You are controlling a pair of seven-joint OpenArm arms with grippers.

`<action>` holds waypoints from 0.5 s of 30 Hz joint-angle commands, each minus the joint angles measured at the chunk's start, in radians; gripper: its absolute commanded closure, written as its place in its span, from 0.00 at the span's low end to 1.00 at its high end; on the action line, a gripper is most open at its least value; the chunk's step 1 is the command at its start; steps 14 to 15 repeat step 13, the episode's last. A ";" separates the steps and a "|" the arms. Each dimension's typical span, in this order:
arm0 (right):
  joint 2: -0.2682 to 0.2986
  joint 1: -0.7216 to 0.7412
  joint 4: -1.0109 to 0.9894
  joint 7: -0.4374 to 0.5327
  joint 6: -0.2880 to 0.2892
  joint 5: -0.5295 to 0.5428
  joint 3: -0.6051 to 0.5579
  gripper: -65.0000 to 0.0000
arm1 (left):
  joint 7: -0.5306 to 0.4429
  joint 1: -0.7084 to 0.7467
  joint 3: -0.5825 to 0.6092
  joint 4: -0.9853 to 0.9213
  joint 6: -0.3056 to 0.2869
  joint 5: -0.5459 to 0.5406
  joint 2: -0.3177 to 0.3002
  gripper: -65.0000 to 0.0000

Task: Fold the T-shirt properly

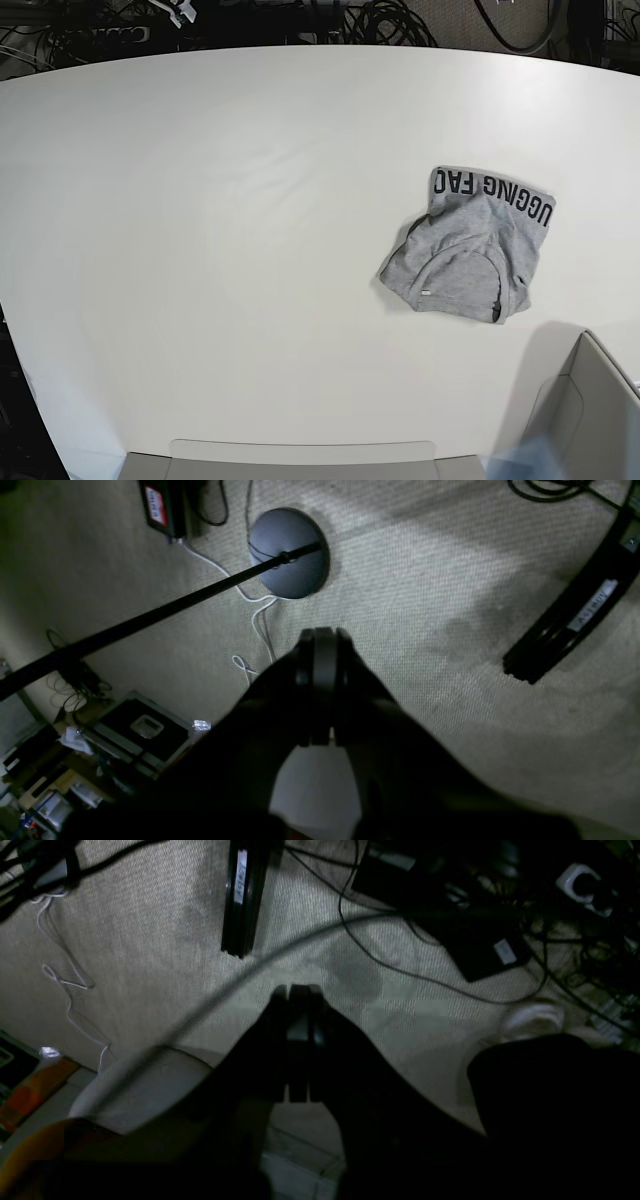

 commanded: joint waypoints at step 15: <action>0.032 -0.034 0.075 0.004 0.007 0.002 -0.003 1.00 | -0.065 -0.021 -0.005 0.003 0.004 0.000 0.022 1.00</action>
